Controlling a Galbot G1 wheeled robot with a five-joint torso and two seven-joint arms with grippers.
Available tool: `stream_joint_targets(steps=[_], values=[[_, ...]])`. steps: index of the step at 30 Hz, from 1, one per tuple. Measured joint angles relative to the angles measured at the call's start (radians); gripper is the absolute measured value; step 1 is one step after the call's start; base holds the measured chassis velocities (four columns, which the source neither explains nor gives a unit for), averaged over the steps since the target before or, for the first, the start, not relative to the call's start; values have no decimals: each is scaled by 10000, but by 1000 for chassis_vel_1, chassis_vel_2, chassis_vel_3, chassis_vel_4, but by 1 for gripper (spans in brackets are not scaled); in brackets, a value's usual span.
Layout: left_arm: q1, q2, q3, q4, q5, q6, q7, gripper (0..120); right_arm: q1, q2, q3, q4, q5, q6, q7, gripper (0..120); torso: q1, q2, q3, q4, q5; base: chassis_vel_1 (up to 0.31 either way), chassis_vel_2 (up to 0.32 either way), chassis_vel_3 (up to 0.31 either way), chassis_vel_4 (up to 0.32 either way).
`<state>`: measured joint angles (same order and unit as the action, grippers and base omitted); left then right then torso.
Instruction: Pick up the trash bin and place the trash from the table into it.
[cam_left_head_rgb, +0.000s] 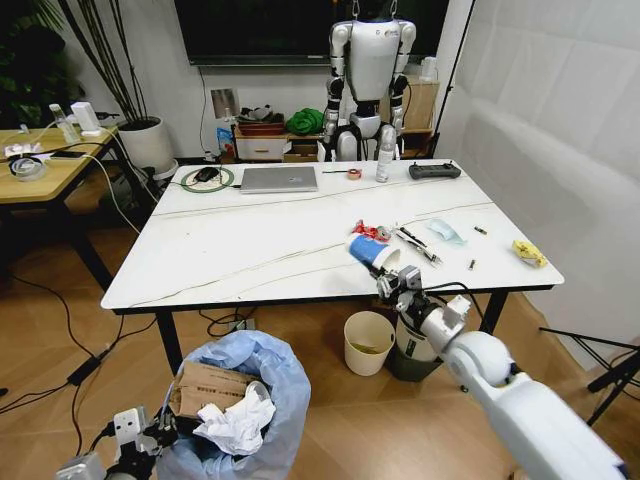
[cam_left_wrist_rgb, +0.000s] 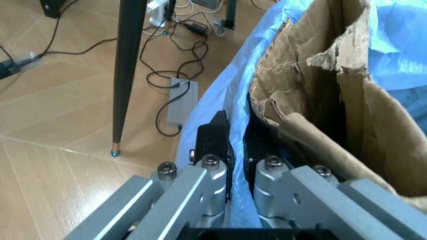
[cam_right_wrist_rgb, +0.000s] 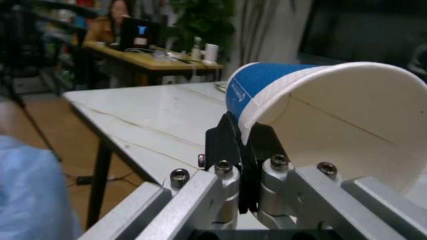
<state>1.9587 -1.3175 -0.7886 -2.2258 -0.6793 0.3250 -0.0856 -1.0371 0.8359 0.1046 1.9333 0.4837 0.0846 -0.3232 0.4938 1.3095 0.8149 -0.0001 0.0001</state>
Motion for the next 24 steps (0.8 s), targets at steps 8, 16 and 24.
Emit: stream_joint_targets(steps=[8, 16, 24], values=[[33, 32, 10, -169, -10, 66, -21, 0, 907, -1642, -1039, 2738, -201, -1059, -691, 0, 0, 0, 0, 0, 1, 0, 0, 0, 0], [5, 154, -94, -309, -66, 161, -123, 0, 1460, -2835, -1443, 3672, -1077, -1863, -1030, 0, 1, 0, 1, 0, -1, 0, 0, 0, 0], [-81, 138, -23, -240, -67, 248, -230, 0, 1377, -2835, -1223, 3390, -1815, -809, -751, 0, 1, -2, 2, 1, 1, 0, 0, 0, 0]])
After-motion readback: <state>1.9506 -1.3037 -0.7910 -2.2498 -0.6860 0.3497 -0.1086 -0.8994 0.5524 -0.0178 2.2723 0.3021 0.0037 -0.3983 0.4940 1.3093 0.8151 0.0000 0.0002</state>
